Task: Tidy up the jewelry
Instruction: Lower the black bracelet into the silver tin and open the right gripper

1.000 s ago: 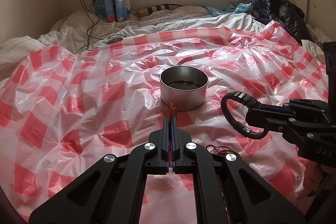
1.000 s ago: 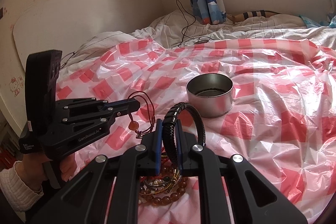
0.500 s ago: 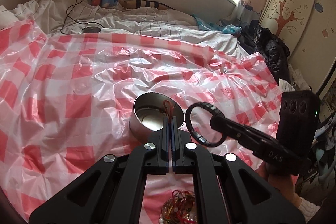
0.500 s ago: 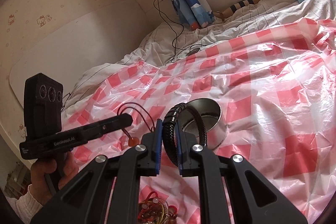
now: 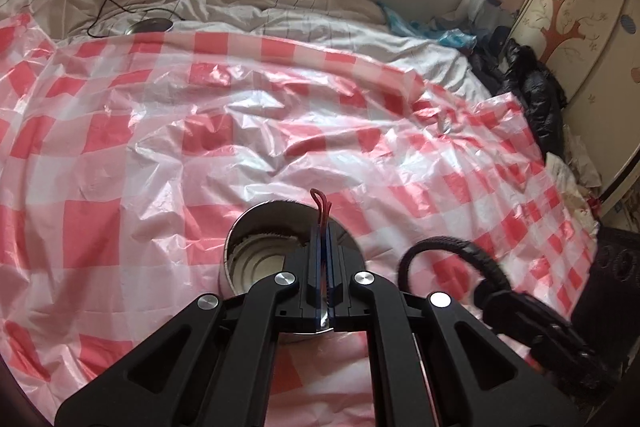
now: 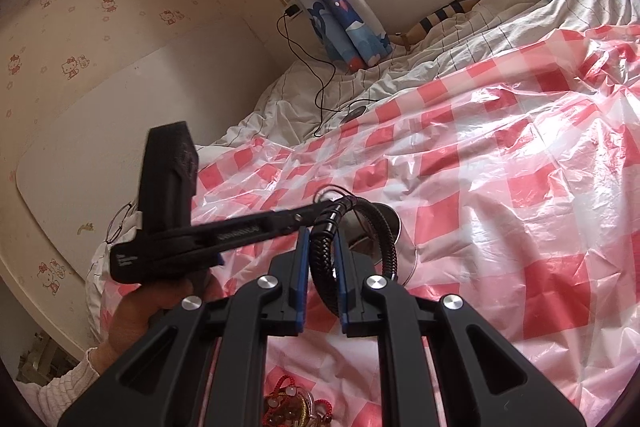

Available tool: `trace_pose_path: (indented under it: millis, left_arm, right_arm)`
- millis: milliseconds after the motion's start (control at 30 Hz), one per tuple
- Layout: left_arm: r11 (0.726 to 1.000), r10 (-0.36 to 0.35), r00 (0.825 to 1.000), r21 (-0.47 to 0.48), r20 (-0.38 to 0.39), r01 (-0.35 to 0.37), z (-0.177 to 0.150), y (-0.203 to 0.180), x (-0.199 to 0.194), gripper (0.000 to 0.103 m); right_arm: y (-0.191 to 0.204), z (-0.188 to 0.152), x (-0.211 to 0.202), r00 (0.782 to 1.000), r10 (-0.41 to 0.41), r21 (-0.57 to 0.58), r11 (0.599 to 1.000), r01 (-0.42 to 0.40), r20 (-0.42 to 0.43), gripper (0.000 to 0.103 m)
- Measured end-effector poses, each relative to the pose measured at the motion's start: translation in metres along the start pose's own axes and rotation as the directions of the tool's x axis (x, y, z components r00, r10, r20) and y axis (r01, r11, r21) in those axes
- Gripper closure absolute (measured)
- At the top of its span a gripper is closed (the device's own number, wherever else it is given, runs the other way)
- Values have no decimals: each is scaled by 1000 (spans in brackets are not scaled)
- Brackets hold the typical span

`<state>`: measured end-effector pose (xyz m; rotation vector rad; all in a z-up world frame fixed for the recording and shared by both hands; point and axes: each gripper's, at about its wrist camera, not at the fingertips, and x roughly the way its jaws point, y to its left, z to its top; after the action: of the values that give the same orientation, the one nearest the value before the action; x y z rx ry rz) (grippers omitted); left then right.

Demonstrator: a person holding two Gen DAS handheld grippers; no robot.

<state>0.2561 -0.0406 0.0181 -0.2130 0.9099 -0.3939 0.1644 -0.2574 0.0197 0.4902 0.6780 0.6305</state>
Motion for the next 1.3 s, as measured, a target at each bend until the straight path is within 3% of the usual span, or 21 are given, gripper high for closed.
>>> trace_pose_path:
  millis: [100,167,233,267,333,533,633,833,933,1000,1033,1167,1300]
  left_arm:
    - [996,85,994,18,-63,-84,-5,2,16,98]
    - [992,127,990,20,-69,-126,-10,4,13,79]
    - [992,124,991,18,-43,-124,-16,12,-5,67]
    - [990,139,990,22,-37,-138,-19,16,-15,56]
    - [983,182,983,14,1,-182,-26,18,-37,43]
    - [979,188,976,-93,107,-179,-47,28,-90,34]
    - [968,230,965,-135,125,-213,-54,29,-85,32]
    - [964,208,971,-193,113,-184,-46,48,-82,32]
    - [967,201,973,-180,115,-179,-46,46,-82,31]
    - [970,193,975,-172,107,-173,-46,43,-81,31]
    - [971,187,977,-168,103,-168,-46,42,-80,31]
    - [977,166,983,-148,81,-153,-49,38,-77,31]
    - [982,165,984,-103,66,-158,-55,28,-74,31]
  right_arm:
    - [0,0,0,1000,-6,-4,1000,6,-3,90]
    - [2,0,0,1000,-15,-18,1000,15,-6,90]
    - [7,0,1,999,-39,-54,998,38,-10,90]
    - [11,-1,3,999,-52,-80,995,51,-12,90]
    - [23,-1,8,996,-86,-153,985,82,-16,90]
    - [51,2,43,992,-119,-306,947,103,-33,90]
    - [60,1,74,984,-169,-394,909,133,-58,90]
    - [49,-14,130,934,-331,-541,814,210,-136,90]
    - [46,-19,144,912,-350,-567,805,176,-215,87]
    - [48,-17,135,919,-340,-558,810,179,-200,69]
    - [52,-15,124,929,-331,-543,817,195,-165,56]
    - [68,-15,62,962,-245,-461,872,166,-118,54]
    - [71,-45,8,963,-222,-415,899,140,-156,54]
